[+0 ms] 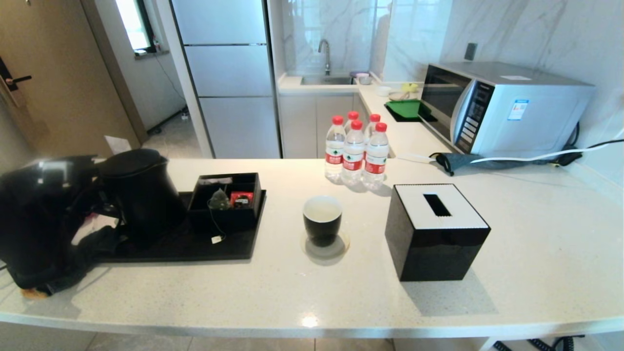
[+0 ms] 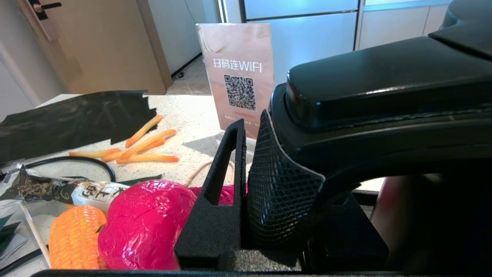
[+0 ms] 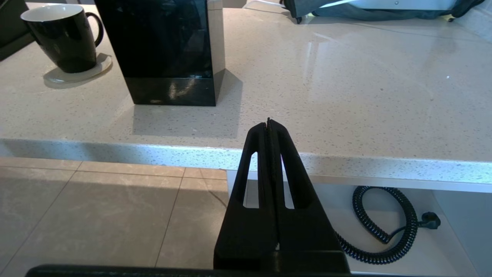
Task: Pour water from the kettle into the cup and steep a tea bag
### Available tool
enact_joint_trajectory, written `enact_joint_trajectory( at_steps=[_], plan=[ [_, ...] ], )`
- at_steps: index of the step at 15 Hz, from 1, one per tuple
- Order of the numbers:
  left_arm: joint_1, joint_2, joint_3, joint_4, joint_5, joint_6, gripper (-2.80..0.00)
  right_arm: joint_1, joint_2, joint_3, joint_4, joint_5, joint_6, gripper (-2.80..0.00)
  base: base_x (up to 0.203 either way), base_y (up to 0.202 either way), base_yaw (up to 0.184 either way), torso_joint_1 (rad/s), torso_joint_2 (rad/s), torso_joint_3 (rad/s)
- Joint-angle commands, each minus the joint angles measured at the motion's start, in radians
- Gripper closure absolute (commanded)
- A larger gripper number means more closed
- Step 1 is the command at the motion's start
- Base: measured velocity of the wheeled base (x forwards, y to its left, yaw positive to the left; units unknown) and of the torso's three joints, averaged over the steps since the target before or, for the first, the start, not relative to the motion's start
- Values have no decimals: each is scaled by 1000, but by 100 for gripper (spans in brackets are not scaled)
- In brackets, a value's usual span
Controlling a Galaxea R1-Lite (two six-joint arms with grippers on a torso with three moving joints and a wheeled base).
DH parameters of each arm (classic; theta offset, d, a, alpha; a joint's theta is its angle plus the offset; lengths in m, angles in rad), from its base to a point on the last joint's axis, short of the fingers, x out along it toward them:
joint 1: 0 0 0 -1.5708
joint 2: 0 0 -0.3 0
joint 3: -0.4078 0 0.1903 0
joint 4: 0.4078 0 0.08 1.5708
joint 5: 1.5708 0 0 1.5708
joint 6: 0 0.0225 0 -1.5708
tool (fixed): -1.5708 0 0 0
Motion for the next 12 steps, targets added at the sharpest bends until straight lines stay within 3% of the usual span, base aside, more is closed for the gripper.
enact_joint_trajectory(
  at_steps=[1, 12],
  plan=[
    [-2, -5, -1, -48, -2, -1, 0, 0, 1, 0, 0, 2, -1, 0, 0, 0, 0, 0, 0, 0],
    [-15, -121, 15, -48, 24, -62, 0, 0, 1, 0, -1, 2, 0, 0, 0, 0, 0, 0, 0, 0]
  ],
)
